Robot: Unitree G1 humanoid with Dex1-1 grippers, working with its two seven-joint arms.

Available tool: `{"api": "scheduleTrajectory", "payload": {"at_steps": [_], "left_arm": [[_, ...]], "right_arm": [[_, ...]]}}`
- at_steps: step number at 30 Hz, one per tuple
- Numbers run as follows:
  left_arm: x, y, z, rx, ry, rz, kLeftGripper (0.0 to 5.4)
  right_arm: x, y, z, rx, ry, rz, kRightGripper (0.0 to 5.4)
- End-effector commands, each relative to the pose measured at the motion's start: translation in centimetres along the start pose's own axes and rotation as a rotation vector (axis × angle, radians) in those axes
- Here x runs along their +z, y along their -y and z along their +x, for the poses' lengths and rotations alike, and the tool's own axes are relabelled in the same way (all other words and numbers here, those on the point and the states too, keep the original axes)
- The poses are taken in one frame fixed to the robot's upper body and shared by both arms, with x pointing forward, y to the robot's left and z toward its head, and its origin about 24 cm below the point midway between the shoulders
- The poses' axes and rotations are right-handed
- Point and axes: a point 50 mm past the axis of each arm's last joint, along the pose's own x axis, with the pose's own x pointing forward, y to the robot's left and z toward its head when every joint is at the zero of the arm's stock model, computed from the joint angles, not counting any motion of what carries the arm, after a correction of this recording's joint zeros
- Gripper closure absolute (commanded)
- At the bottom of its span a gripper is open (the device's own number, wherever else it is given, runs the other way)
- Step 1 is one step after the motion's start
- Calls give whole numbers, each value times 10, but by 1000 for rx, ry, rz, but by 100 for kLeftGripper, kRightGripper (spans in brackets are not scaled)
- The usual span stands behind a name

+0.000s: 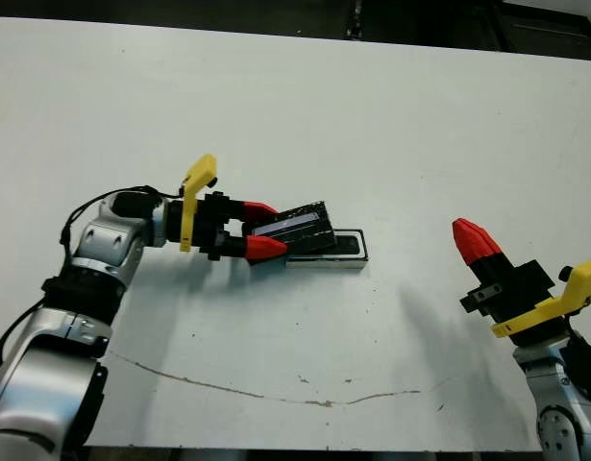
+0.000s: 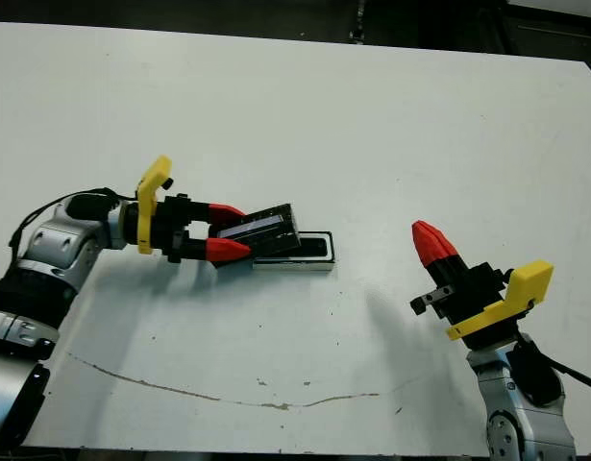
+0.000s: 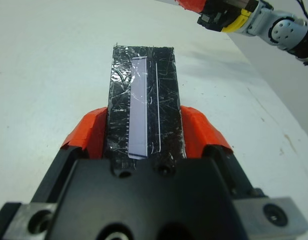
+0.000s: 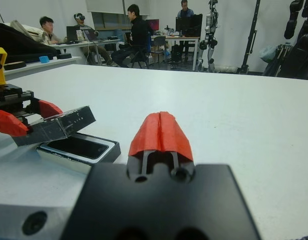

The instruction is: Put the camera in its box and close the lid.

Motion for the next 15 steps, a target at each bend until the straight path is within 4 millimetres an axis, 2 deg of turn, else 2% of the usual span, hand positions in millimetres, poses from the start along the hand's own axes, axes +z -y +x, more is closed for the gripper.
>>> {"api": "scheduleTrajectory", "payload": {"at_steps": [1, 15], "left_arm": [[-8, 2, 5, -15, -20, -2, 225], [-12, 7, 10, -46, -49, -10, 225]], "right_arm": [[-3, 2, -4, -6, -26, 6, 540], [-2, 2, -4, -6, -32, 4, 540]]}}
